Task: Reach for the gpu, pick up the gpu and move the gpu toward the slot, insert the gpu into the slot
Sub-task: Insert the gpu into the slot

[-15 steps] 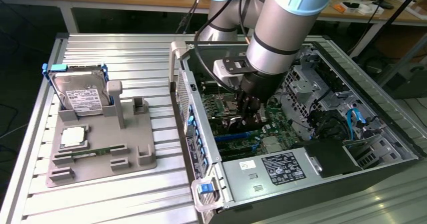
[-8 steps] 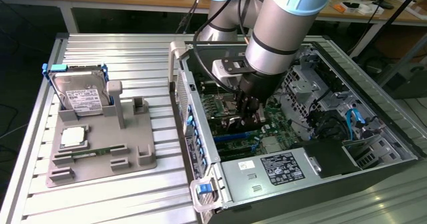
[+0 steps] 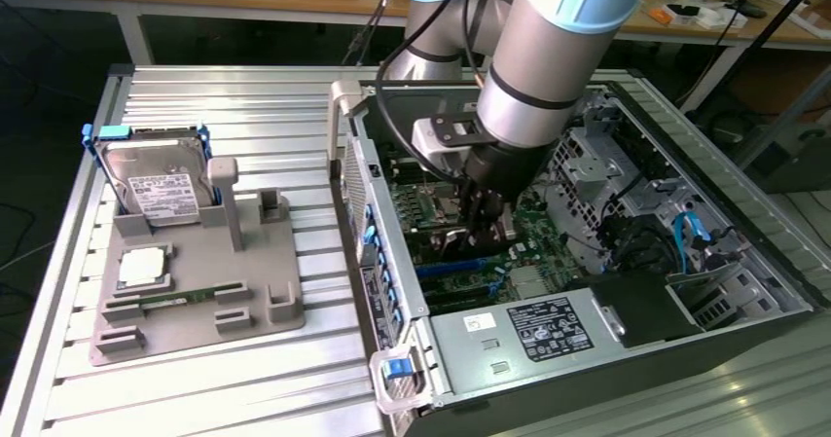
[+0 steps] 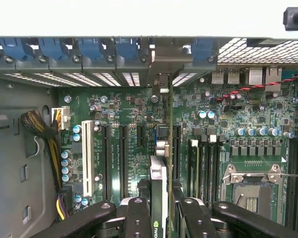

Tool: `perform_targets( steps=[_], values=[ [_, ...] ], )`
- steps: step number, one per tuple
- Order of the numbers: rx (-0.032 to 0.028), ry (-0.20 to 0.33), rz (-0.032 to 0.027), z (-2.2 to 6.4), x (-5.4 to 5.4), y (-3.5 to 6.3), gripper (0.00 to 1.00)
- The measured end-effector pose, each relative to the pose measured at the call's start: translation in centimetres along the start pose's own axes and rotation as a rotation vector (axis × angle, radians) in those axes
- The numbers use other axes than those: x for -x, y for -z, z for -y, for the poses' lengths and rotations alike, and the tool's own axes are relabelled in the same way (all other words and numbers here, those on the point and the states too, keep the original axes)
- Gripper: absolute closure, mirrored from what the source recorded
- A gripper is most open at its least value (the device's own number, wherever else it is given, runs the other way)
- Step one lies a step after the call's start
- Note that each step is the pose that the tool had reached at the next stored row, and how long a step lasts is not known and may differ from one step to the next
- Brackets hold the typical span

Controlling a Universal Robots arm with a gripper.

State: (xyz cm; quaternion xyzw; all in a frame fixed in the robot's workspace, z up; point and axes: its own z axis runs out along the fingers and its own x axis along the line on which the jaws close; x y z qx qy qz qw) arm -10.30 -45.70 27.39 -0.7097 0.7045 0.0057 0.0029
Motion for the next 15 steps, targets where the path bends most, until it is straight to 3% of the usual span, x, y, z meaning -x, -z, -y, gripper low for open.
perform_targets(
  steps=[15],
  values=[
    [0.0000, 0.000, -0.0001, 0.01, -0.01, -0.74, 0.73]
  ],
)
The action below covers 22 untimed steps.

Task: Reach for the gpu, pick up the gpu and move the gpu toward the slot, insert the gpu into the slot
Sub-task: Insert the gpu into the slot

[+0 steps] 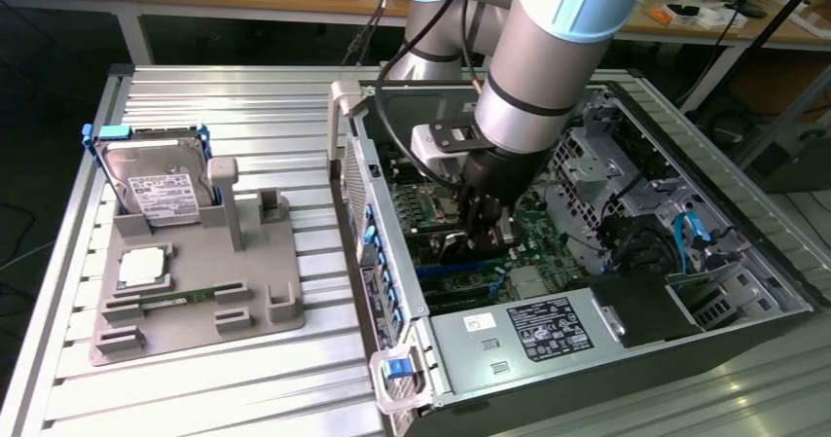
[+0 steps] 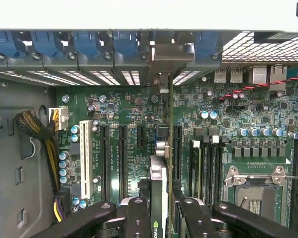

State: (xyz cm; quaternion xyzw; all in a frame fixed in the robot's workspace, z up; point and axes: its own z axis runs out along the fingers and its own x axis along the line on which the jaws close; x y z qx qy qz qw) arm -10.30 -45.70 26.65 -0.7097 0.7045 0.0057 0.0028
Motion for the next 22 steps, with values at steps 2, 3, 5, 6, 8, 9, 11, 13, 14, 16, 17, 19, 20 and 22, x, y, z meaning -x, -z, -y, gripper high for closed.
perform_targets(
  steps=[2, 3, 5, 6, 8, 9, 11, 13, 14, 16, 17, 19, 20, 22],
  values=[
    [0.0002, 0.000, 0.0001, -0.01, 0.00, -0.05, 0.73],
    [0.0001, 0.000, 0.0000, -0.01, 0.00, -0.05, 0.73],
    [0.0000, 0.000, 0.0001, -0.01, 0.00, -0.06, 0.73],
    [0.0000, 0.000, 0.0001, -0.01, 0.00, -0.06, 0.73],
    [-0.0001, 0.000, 0.0004, -0.01, 0.00, -0.03, 0.73],
    [-0.0003, 0.000, 0.0005, -0.01, 0.00, 0.04, 0.73],
    [-0.0009, 0.000, 0.0004, -0.01, 0.00, 0.25, 0.73],
    [-0.0020, 0.000, 0.0003, -0.01, 0.01, 0.42, 0.73],
    [-0.0025, 0.000, 0.0003, -0.01, 0.01, 0.42, 0.73],
    [-0.0037, 0.000, 0.0002, -0.01, 0.01, 0.43, 0.73],
    [-0.0043, 0.000, 0.0000, -0.01, 0.01, 0.43, 0.73],
    [-0.0055, 0.000, -0.0001, 0.00, 0.01, 0.43, 0.73],
    [-0.0056, 0.000, -0.0002, 0.00, 0.01, 0.43, 0.73],
    [-0.0058, 0.000, -0.0002, 0.00, 0.01, 0.43, 0.73]
  ],
)
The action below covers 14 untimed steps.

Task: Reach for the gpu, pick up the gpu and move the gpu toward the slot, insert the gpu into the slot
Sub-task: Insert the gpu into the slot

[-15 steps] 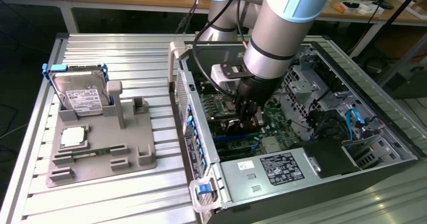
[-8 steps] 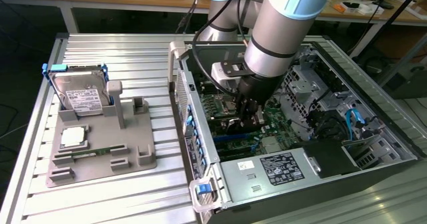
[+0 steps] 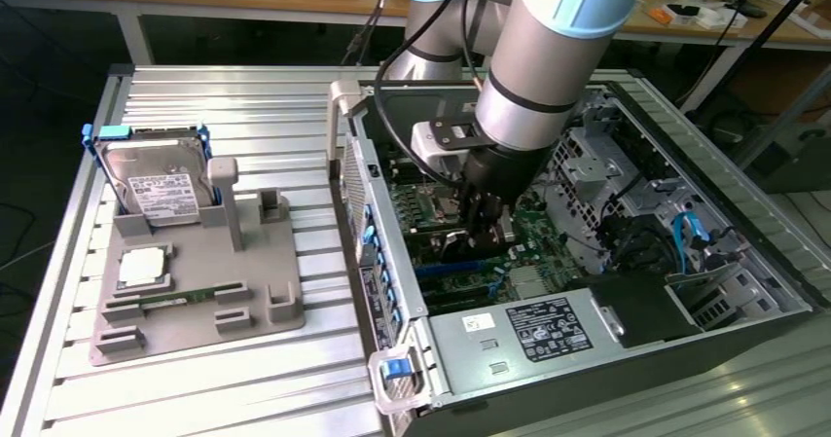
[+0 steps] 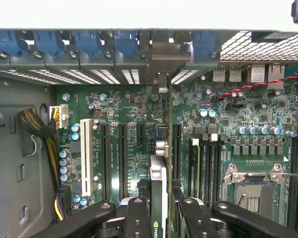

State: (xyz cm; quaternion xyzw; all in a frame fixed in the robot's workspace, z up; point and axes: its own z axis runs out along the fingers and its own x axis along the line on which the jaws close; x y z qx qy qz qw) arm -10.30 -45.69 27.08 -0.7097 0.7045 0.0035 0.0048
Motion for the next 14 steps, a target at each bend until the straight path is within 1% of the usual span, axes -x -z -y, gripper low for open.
perform_targets(
  steps=[8, 14],
  values=[
    [-0.0021, 0.000, -0.0004, -0.01, -0.01, -0.29, 0.73],
    [-0.0025, 0.000, 0.0001, -0.39, 0.00, -0.31, 0.73]
  ],
)
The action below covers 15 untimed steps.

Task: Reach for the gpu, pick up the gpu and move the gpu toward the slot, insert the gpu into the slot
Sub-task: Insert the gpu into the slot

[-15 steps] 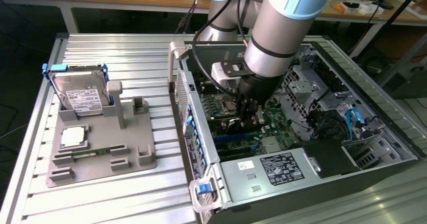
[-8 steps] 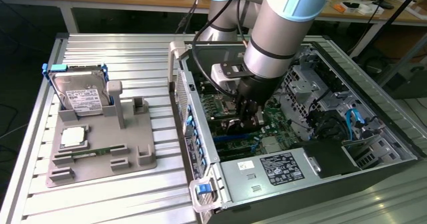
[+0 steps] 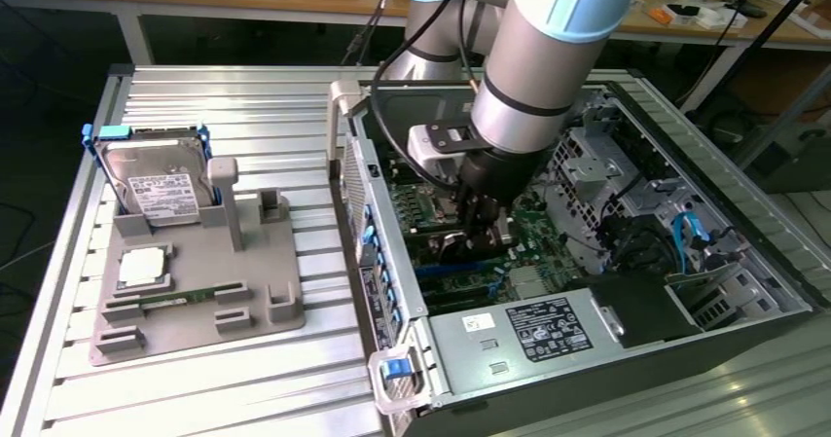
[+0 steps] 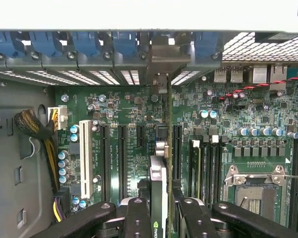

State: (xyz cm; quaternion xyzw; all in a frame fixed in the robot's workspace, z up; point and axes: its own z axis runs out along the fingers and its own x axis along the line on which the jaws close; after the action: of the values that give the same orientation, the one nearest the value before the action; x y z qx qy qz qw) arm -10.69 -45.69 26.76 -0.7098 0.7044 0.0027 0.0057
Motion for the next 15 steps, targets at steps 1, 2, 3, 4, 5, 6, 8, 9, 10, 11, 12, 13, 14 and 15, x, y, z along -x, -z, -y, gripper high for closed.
perform_targets(
  steps=[1, 2, 3, 4, 5, 6, 8, 9, 10, 11, 12, 13, 14, 15],
  values=[
    [0.0001, 0.000, 0.0000, -0.08, 0.00, 0.00, 0.73],
    [-0.0002, 0.000, -0.0002, -0.11, 0.00, 0.00, 0.73],
    [-0.0005, 0.000, -0.0002, -0.11, 0.00, -0.01, 0.73],
    [-0.0008, 0.000, -0.0002, -0.11, 0.00, -0.04, 0.73],
    [-0.0012, 0.000, -0.0003, -0.11, 0.00, -0.12, 0.73],
    [-0.0016, 0.000, -0.0004, -0.12, -0.01, -0.18, 0.73],
    [-0.0028, 0.000, -0.0003, -0.11, -0.01, -0.34, 0.73],
    [-0.0030, 0.000, -0.0002, -0.12, -0.01, -0.38, 0.73],
    [-0.0037, 0.000, -0.0002, -0.12, -0.01, -0.44, 0.73],
    [-0.0041, 0.000, -0.0003, -0.12, -0.01, -0.47, 0.73],
    [-0.0041, 0.000, -0.0003, -0.12, -0.01, -0.47, 0.73],
    [-0.0041, 0.000, -0.0005, -0.12, -0.01, -0.47, 0.73],
    [-0.0042, 0.000, -0.0007, -0.12, -0.01, -0.48, 0.73],
    [-0.0046, 0.000, -0.0010, -0.12, 0.00, -0.43, 0.73]
  ],
)
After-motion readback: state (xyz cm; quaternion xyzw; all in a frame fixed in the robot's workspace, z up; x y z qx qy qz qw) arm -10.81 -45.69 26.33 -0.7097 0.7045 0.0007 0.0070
